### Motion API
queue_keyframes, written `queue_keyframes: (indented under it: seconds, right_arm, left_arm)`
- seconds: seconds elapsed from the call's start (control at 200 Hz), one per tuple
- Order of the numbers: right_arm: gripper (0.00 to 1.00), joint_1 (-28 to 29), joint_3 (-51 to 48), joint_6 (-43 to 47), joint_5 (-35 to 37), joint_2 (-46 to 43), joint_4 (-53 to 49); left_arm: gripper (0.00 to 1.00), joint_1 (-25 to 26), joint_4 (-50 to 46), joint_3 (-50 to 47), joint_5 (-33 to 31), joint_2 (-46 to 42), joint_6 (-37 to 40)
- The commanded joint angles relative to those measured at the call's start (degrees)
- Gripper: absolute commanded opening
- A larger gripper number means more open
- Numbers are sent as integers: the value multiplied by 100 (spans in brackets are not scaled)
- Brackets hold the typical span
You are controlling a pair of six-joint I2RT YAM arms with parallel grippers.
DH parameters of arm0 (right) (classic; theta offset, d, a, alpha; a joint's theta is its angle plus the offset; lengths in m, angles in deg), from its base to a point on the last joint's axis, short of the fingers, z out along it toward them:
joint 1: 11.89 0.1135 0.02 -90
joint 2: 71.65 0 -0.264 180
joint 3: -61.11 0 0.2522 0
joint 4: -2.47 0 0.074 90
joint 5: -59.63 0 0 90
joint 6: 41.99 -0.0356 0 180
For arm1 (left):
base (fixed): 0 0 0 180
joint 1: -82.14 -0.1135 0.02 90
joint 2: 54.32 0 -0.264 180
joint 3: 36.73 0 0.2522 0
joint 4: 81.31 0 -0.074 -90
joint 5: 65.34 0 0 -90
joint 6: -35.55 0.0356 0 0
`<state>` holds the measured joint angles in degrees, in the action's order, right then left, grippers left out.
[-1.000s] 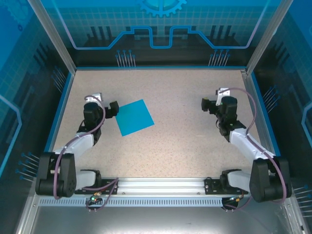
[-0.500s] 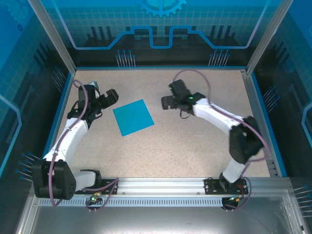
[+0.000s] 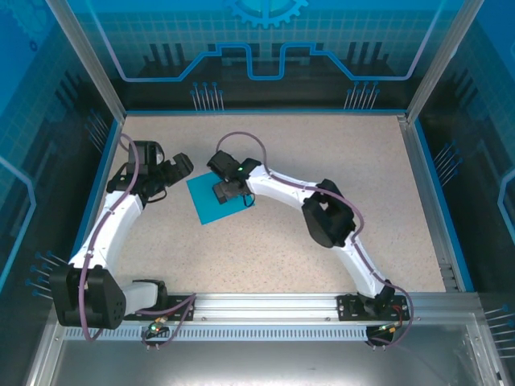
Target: Fold a paper plane with a square sheet of paper (pick it up from the middle)
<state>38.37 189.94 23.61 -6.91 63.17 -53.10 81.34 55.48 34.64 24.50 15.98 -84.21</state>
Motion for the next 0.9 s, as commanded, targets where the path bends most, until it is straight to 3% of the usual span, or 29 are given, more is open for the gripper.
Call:
queue_keyframes:
  seconds: [0.0, 0.27, 0.415, 0.73, 0.895]
  right_arm:
    - [100, 45, 495, 47, 223, 481, -725]
    - [99, 32, 213, 561, 48, 635, -966]
    - [99, -69, -1082, 709, -134, 81, -918]
    - [100, -147, -4271, 34, -787, -1896, -1058]
    - [99, -147, -4949, -464, -667, -2644, -1209]
  left_arm:
    - [99, -52, -207, 248, -10, 9, -91]
    - [99, -52, -287, 354, 51, 148, -13]
    - [98, -52, -291, 374, 121, 211, 20]
    - [98, -43, -210, 401, 357, 474, -70]
    - [99, -26, -76, 280, 569, 511, -230]
